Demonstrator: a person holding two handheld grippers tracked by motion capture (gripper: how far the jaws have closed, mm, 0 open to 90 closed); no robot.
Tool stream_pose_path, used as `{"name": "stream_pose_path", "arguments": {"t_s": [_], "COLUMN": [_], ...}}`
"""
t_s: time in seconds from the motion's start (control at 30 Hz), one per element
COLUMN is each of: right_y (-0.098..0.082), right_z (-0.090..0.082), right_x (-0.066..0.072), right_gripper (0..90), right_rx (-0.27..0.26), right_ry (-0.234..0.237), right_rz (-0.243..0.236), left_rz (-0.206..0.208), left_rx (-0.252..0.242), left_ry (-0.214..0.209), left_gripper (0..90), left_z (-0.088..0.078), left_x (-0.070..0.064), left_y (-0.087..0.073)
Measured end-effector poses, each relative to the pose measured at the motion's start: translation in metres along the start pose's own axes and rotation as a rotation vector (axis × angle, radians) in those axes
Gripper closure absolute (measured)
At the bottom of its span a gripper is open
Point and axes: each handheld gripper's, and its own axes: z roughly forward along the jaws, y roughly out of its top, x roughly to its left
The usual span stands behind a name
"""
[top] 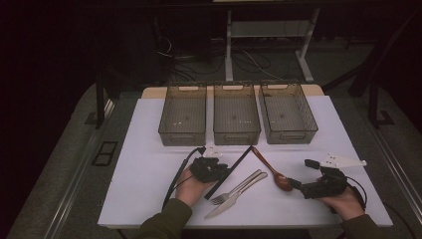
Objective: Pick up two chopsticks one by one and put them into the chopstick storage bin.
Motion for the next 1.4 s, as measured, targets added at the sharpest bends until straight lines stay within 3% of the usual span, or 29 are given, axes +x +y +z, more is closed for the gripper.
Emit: {"name": "stream_pose_path", "arguments": {"t_s": [0.5, 0.9, 0.97, 1.4], "right_y": [0.0, 0.0, 0.0, 0.0], "right_z": [-0.001, -0.002, -0.002, -0.002], "right_x": [-0.001, -0.001, -0.001, -0.001], "right_gripper": [0.0, 0.0, 0.0, 0.0], "right_rx": [-0.006, -0.01, -0.009, -0.01], "right_ry": [-0.002, -0.004, -0.004, -0.004], "right_rz": [0.003, 0.005, 0.005, 0.006], "left_rz": [-0.023, 0.0, -0.016, -0.02], "left_rx": [0.014, 0.028, 0.018, 0.009], "left_ry": [-0.01, 0.026, 0.038, 0.079], "left_gripper": [80.9, 80.9, 81.1, 83.7], "left_z": [0.0, -0.001, -0.001, -0.001], "left_x": [0.001, -0.003, -0.005, -0.009], "left_y": [-0.004, -0.009, -0.01, -0.011]}}
